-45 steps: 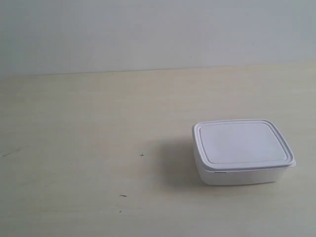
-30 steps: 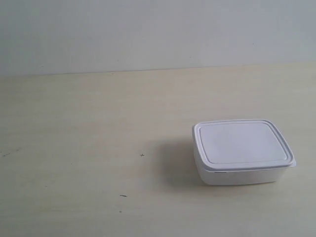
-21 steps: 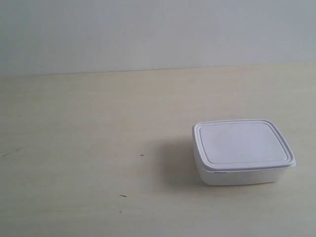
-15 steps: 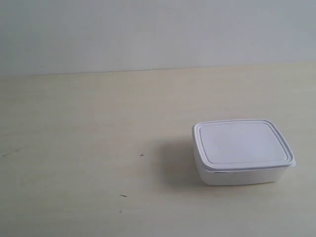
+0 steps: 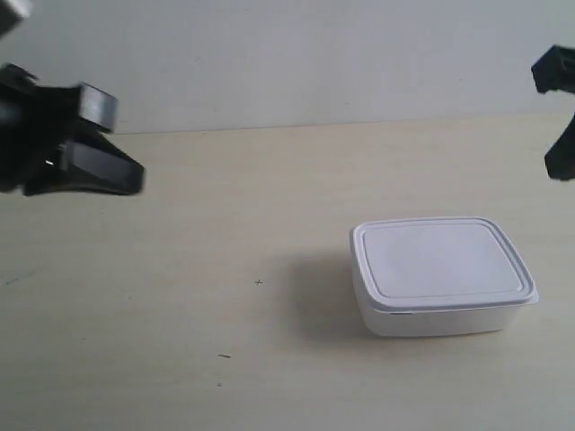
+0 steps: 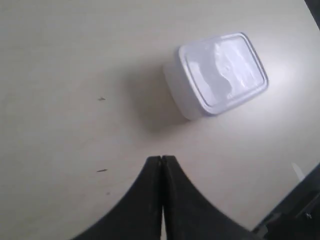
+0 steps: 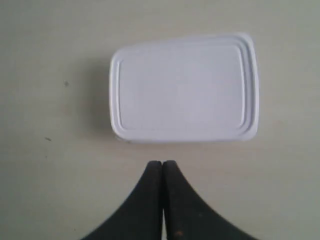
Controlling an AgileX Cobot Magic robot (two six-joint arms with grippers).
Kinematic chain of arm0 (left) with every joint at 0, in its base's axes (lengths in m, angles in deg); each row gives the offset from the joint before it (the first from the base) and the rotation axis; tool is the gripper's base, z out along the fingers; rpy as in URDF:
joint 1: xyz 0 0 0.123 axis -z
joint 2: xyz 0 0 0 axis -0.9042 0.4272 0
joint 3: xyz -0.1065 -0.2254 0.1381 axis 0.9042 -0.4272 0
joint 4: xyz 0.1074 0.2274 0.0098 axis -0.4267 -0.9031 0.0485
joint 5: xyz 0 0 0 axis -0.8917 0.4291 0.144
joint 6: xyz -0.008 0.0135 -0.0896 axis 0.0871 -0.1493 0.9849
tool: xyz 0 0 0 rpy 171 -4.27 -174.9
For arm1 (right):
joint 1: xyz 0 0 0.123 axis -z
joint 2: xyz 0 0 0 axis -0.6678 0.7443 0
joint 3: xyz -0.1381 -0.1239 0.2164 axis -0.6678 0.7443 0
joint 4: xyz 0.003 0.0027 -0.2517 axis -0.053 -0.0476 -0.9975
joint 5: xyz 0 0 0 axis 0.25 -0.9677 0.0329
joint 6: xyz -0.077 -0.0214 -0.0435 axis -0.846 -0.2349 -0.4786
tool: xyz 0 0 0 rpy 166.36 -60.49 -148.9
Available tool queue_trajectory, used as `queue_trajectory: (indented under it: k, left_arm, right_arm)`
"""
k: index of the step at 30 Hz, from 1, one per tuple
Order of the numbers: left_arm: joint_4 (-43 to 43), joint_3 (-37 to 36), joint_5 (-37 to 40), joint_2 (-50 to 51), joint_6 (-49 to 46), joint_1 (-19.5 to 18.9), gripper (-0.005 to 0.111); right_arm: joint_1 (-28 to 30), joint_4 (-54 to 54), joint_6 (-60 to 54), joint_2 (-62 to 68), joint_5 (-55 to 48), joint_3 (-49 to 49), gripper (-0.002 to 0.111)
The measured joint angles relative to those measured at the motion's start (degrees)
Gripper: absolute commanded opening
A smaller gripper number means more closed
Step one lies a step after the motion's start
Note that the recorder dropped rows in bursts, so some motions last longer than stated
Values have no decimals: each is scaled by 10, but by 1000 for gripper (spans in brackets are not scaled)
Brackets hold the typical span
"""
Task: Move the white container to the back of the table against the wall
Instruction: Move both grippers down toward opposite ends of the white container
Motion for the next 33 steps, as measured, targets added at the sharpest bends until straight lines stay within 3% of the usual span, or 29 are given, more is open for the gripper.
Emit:
queue_trajectory:
  k: [6,14,22,33]
  left_arm:
    - [35,0,-75,83,9,155,0]
    - [65,27,-138,196,9,271,0]
    - [67,113,-144,310,9,311,0]
    - [62,182,-138,387,9,322,0]
  right_arm:
    - [0,2,-24,1,-11,105,0]
    - [0,2,-33,22,77,224,0]
    - [1,4,-33,111,155,230,0]
    - [49,54,-88,192,178,214,0]
